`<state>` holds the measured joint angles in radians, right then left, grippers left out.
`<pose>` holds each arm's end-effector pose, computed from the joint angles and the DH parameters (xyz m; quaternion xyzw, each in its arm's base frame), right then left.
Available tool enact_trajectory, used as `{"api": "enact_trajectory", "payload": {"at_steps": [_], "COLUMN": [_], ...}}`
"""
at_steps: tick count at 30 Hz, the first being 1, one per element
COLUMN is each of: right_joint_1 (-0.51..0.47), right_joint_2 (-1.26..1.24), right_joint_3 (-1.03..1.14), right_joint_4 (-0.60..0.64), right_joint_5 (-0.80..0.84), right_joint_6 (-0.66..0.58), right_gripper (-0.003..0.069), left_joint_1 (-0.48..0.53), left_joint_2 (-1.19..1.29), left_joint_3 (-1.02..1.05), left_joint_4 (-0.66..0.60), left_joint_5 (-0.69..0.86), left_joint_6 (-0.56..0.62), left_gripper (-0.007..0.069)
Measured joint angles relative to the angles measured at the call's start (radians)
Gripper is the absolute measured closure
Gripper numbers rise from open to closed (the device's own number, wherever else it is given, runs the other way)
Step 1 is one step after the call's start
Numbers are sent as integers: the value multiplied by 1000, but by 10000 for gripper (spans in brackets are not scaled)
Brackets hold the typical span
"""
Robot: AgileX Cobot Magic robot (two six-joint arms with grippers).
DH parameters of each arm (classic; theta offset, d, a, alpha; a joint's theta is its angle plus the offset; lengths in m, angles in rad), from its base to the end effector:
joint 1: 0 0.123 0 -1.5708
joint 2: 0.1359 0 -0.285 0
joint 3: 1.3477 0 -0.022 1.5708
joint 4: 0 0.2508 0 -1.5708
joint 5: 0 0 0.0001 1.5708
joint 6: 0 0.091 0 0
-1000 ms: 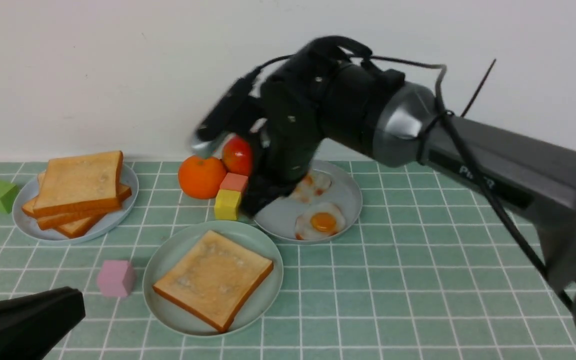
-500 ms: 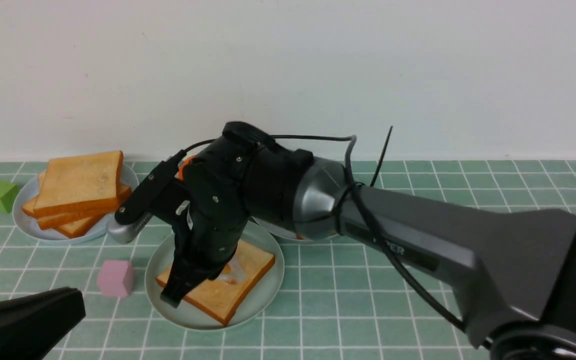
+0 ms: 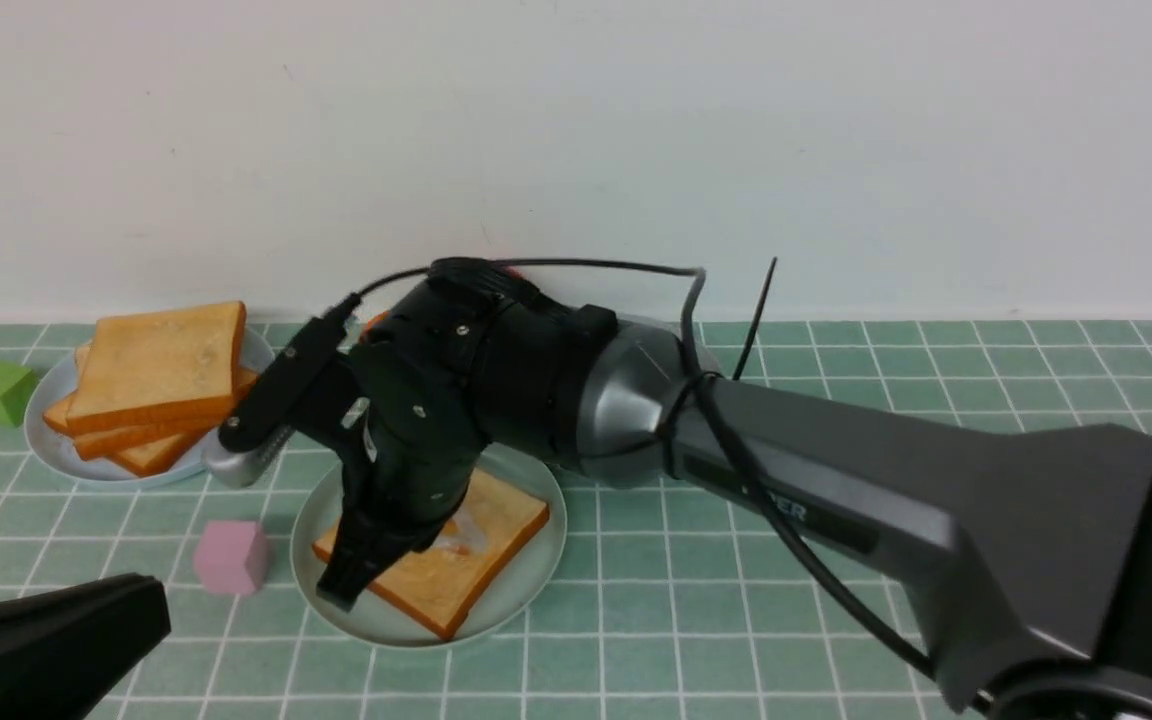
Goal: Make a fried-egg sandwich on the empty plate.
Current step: Use the right arm to place the fried egg on the slice of bread in the middle, then use the left arm to grab a slice of bread
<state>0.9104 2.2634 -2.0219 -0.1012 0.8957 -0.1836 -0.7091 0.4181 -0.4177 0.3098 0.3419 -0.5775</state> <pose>0.3164 0.3956 0.2202 -0.5194 0.8136 0.0481 0.2568 0.0770 -0.0538 0.2950 0.1346 0.7747 -0.2585 0.5612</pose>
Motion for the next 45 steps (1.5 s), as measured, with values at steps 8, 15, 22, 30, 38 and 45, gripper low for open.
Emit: {"api": "enact_trajectory", "payload": {"at_steps": [8,15,22,30,38,45], "right_joint_1": [7,8,9,27,31,-17], "right_joint_2": [12,68,77,11,-305,-605], "right_joint_3": [0,0,0,1,0,122], "right_joint_4": [-136,-170,-176,-150,-154,-101], "right_joint_5": [-50,-73,-77,-6,291,353], "right_joint_6": [52,57,79,121,135,192], "right_gripper": [605,605,536,165,189,522], "left_joint_1": [0,0,0,0,0,0], "left_joint_2": [0,0,0,0,13,307], "left_joint_3": [0,0,0,0,0,-96], "left_joint_4": [1,1,1,1,-28,-98], "left_joint_5": [0,0,0,-5,34,150], "left_joint_6": [-1,-1,-1,-1,-1,44], "left_gripper": [585,585,584,582,578,638]}}
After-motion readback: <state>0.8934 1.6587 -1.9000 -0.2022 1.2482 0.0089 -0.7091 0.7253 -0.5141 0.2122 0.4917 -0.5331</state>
